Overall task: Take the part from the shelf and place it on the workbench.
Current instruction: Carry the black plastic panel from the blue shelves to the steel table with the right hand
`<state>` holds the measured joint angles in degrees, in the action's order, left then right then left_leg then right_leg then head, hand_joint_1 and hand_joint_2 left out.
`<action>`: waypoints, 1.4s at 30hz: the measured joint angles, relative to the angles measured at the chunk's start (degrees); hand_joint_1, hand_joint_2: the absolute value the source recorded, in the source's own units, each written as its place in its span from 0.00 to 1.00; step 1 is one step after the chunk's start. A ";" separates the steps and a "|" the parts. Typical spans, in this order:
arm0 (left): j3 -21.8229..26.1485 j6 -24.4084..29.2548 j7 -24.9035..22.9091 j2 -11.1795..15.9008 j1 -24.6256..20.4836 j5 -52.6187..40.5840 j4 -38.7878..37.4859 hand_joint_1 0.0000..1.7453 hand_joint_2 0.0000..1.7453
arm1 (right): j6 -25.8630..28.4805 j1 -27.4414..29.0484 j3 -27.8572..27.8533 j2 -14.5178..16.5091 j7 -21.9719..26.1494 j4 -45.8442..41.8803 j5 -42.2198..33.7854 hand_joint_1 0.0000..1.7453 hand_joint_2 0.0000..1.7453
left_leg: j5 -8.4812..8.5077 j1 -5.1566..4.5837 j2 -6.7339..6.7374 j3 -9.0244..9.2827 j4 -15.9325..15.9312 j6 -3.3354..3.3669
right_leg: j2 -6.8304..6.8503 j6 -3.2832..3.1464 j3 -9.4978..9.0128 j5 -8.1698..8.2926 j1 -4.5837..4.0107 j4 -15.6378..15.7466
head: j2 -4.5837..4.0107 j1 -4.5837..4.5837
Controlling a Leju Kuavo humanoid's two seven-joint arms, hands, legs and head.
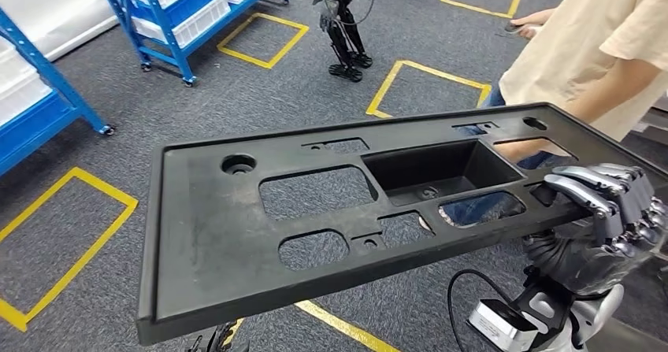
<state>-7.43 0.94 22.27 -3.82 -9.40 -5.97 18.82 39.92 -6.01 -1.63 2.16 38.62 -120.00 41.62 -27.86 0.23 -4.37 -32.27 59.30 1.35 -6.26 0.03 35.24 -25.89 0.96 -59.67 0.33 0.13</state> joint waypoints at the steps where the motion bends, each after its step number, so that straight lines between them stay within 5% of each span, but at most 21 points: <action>1: 0.00 -0.06 0.00 -0.04 -0.09 0.01 0.00 0.00 1.00 | 0.01 -0.02 -0.01 0.01 -0.08 -0.01 0.14 1.00 1.00 | 0.03 -0.08 0.34 0.13 -0.37 0.10 | -0.63 0.43 0.25 0.25 0.13 0.10 | 0.00 0.01; 3: 0.01 -0.17 0.02 -0.24 -0.38 0.01 0.00 0.00 1.00 | 0.01 0.00 -0.07 0.01 -0.19 -0.12 0.46 1.00 1.00 | 0.57 0.10 1.61 0.28 -1.12 0.72 | -0.23 1.09 0.69 0.15 0.13 -0.06 | 0.00 -0.02; 5: 0.03 -0.26 0.04 -0.37 -0.58 0.06 0.00 0.00 1.00 | 0.01 -0.10 -0.11 0.01 -0.23 -0.25 0.67 1.00 1.00 | 1.13 0.27 3.06 0.44 -1.93 1.46 | 2.77 1.41 2.06 -2.00 -0.15 -2.95 | 0.00 -0.10; 7: 0.05 -0.32 0.04 -0.37 -0.49 0.14 0.00 0.00 1.00 | 0.01 -0.15 -0.15 0.02 -0.24 -0.28 0.72 1.00 1.00 | 1.17 0.00 4.60 0.33 -1.98 1.79 | 5.25 1.66 5.22 -5.69 -0.14 -9.90 | 0.00 -0.16; 9: 0.07 -0.37 0.03 -0.38 -0.36 0.18 0.00 0.00 1.00 | 0.01 -0.08 -0.26 0.03 -0.24 -0.30 0.72 1.00 1.00 | 1.09 -0.14 6.23 0.13 -1.83 1.82 | 5.86 1.92 7.29 -7.11 -0.05 -14.76 | 0.00 -0.17; 10: 0.07 -0.38 0.03 -0.40 -0.36 0.18 0.00 0.00 1.00 | 0.00 -0.07 -0.33 0.02 -0.24 -0.30 0.72 1.00 1.00 | 1.02 -0.15 6.97 0.08 -1.72 1.77 | 6.07 1.99 6.69 -6.17 -0.04 -13.99 | 0.00 -0.18; 13: 0.07 -0.43 0.03 -0.47 -0.52 0.18 0.00 0.00 1.00 | 0.00 -0.09 -0.42 0.03 -0.24 -0.36 0.73 1.00 1.00 | 0.57 -0.30 8.80 0.12 -1.21 1.30 | 8.60 1.59 0.63 -1.65 -0.40 -3.29 | 0.00 -0.17; 15: 0.07 -0.45 0.03 -0.49 -0.58 0.18 0.00 0.00 1.00 | 0.01 -0.12 -0.43 0.04 -0.24 -0.44 0.73 1.00 1.00 | 0.28 -0.57 9.73 0.16 -0.94 0.83 | 9.74 0.91 -1.16 -0.97 -0.88 0.41 | 0.00 -0.15; 17: 0.07 -0.45 0.03 -0.51 -0.64 0.19 0.00 0.00 1.00 | 0.01 -0.11 -0.49 0.04 -0.20 -0.50 0.72 1.00 1.00 | 0.14 -0.69 10.71 0.33 -0.92 0.36 | 8.61 0.33 -1.01 -0.79 -0.96 0.56 | 0.00 -0.15; 19: 0.07 -0.44 0.03 -0.53 -0.77 0.20 0.00 0.00 1.00 | 0.01 -0.10 -0.61 0.09 -0.12 -0.61 0.67 1.00 1.00 | -1.08 -0.49 9.57 0.04 0.29 -0.28 | 7.50 -0.28 -1.04 -0.46 -0.65 0.89 | 0.00 -0.14; 22: 0.06 -0.35 0.02 -0.53 -0.49 0.27 0.00 0.00 1.00 | 0.01 -0.19 -0.68 0.34 0.04 -0.78 0.34 1.00 1.00 | -6.46 -0.10 5.60 -3.96 9.66 -0.96 | 5.86 -0.90 -1.00 -0.14 -0.30 1.04 | 0.00 -0.13; 24: 0.05 -0.31 0.00 -0.53 -0.08 0.35 0.00 0.00 1.00 | 0.01 -0.15 -0.72 0.46 0.07 -0.78 0.13 1.00 1.00 | -8.03 0.01 4.96 -6.57 15.23 -1.08 | 4.41 -0.98 -0.88 -0.10 -0.29 0.89 | 0.00 -0.14; 27: 0.04 -0.27 -0.02 -0.53 -0.02 0.38 0.00 0.00 1.00 | 0.01 -0.14 -0.84 0.49 0.07 -0.78 -0.09 1.00 1.00 | -2.94 0.22 4.04 -3.77 8.82 -0.84 | 2.11 -0.92 -0.85 -0.13 -0.26 0.48 | 0.00 -0.14; 29: 0.04 -0.26 -0.01 -0.53 -0.15 0.38 0.00 0.00 1.00 | -0.01 -0.25 -0.89 0.50 0.07 -0.79 -0.12 1.00 1.00 | -0.38 0.44 1.33 -0.69 2.06 -0.58 | 0.74 -0.52 -0.58 -0.08 -0.24 0.17 | 0.00 -0.15; 31: 0.04 -0.26 -0.04 -0.54 -0.14 0.38 0.00 0.00 1.00 | -0.02 -0.36 -0.93 0.50 0.06 -0.80 -0.09 1.00 1.00 | -0.29 0.38 -0.18 0.14 0.09 -0.34 | -0.47 0.25 -0.06 0.22 -0.01 0.11 | 0.00 -0.14; 33: 0.04 -0.28 -0.08 -0.63 -0.23 0.37 0.01 0.00 1.00 | -0.01 -0.36 -1.09 0.50 0.05 -0.82 -0.07 1.00 1.00 | 0.17 0.34 0.89 0.19 -0.38 0.28 | -1.23 1.05 0.32 0.53 0.19 0.23 | 0.00 -0.13; 35: 0.05 -0.28 -0.06 -0.80 -0.45 0.37 0.02 0.00 1.00 | 0.00 -0.47 -1.35 0.49 0.04 -0.89 -0.06 1.00 1.00 | 0.75 0.46 2.34 0.27 -1.09 1.18 | 1.25 1.60 1.30 -0.91 -0.03 -1.66 | 0.00 -0.24; 37: 0.07 -0.29 -0.05 -0.88 -0.41 0.36 0.01 0.00 1.00 | 0.00 -0.65 -1.48 0.50 0.01 -0.93 -0.04 1.00 1.00 | 1.01 0.37 3.91 0.18 -1.40 1.70 | 4.74 1.94 4.04 -4.48 -0.16 -7.66 | 0.00 -0.34; 39: 0.07 -0.31 -0.07 -0.88 -0.18 0.35 0.00 0.00 1.00 | -0.01 -0.67 -1.49 0.50 -0.05 -0.93 -0.04 1.00 1.00 | 1.01 0.23 5.58 -0.01 -1.35 1.79 | 5.74 2.22 6.83 -6.93 -0.07 -13.84 | 0.00 -0.34; 40: 0.07 -0.31 -0.07 -0.88 -0.12 0.36 0.00 0.00 1.00 | -0.01 -0.66 -1.50 0.50 -0.08 -0.93 -0.03 1.00 1.00 | 0.98 0.21 6.39 -0.07 -1.31 1.77 | 5.93 2.31 7.12 -6.76 -0.04 -14.69 | 0.00 -0.33; 42: 0.06 -0.31 -0.07 -0.89 -0.20 0.36 0.01 0.00 1.00 | -0.01 -0.68 -1.50 0.50 -0.13 -0.93 -0.01 1.00 1.00 | 0.83 0.20 7.82 -0.05 -1.19 1.66 | 6.82 2.28 4.41 -3.80 -0.07 -10.16 | 0.00 -0.34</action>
<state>-7.37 0.63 22.20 -4.71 -9.60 -5.62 18.83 39.91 -6.68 -3.13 2.67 38.49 -120.93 41.61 -27.02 0.42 3.45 -32.32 58.11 3.01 0.56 2.31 39.65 -29.69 0.89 -69.84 0.33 -0.21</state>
